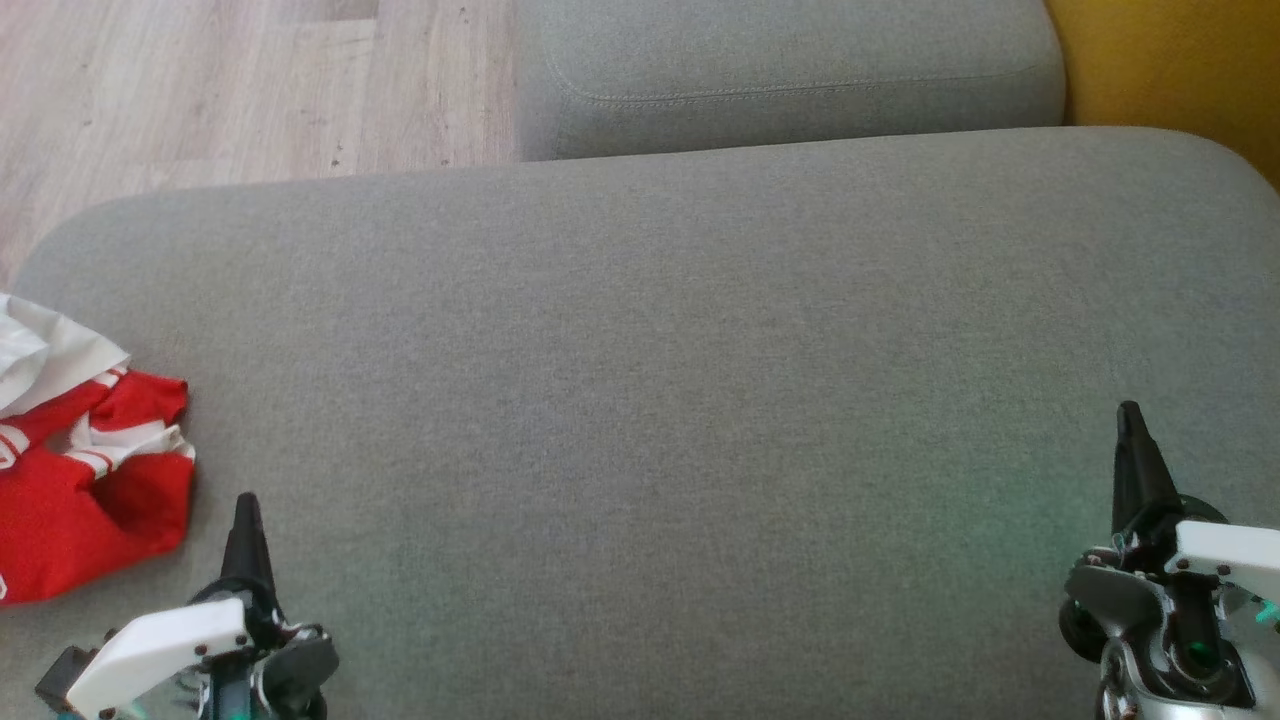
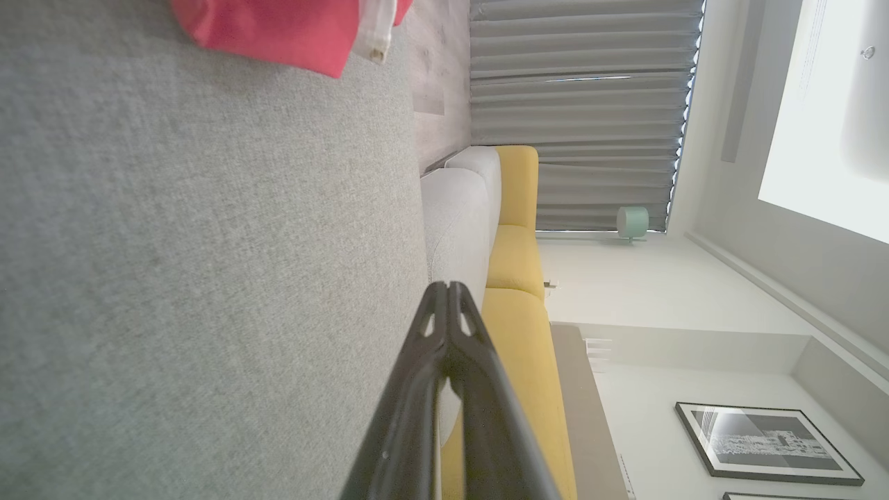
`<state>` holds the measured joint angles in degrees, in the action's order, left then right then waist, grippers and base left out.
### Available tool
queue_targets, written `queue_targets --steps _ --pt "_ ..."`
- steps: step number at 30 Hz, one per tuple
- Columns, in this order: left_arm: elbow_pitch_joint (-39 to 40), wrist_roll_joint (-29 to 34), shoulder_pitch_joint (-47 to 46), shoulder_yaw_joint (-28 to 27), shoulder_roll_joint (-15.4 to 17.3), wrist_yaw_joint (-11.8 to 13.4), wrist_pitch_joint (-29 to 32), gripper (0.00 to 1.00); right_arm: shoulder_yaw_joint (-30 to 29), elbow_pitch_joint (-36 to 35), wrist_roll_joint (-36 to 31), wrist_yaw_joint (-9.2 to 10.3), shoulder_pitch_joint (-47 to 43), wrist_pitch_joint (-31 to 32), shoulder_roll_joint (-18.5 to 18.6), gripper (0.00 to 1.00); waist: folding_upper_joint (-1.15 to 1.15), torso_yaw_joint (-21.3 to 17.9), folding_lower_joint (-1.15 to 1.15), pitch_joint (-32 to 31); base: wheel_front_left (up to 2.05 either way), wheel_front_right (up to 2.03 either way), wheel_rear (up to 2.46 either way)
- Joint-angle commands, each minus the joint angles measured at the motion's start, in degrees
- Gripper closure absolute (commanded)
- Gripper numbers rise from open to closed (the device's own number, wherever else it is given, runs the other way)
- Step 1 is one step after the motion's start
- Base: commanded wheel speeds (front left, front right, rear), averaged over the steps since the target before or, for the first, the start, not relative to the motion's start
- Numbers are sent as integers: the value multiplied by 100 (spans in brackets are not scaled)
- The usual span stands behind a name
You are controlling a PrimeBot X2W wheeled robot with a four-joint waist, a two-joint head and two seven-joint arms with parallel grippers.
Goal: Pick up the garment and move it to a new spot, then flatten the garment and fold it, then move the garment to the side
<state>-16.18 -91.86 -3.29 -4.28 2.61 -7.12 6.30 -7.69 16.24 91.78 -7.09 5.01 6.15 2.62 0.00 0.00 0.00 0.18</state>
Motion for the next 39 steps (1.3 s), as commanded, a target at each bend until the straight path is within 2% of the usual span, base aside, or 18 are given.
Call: queue_targets --steps 1,30,31,35,39 --pt "213 -31 -290 -223 27 -36 18 100 118 -222 40 -40 118 33 26 100 0 0 0 0 0 0 0" --pt "214 -31 -290 -223 27 -36 18 100 118 -222 40 -40 118 33 26 100 0 0 0 0 0 0 0" --pt "0 0 0 0 0 0 0 0 0 0 0 0 0 0 0 0 0 0 0 0 0 0 0" --pt "-250 4 116 45 -13 6 -6 0 11 293 -5 5 -71 -3 -21 0 0 0 0 2 0 0 0" --pt "-244 47 76 50 -4 5 -67 0 47 257 -33 4 -26 -30 -15 0 0 -2 0 6 0 0 0"
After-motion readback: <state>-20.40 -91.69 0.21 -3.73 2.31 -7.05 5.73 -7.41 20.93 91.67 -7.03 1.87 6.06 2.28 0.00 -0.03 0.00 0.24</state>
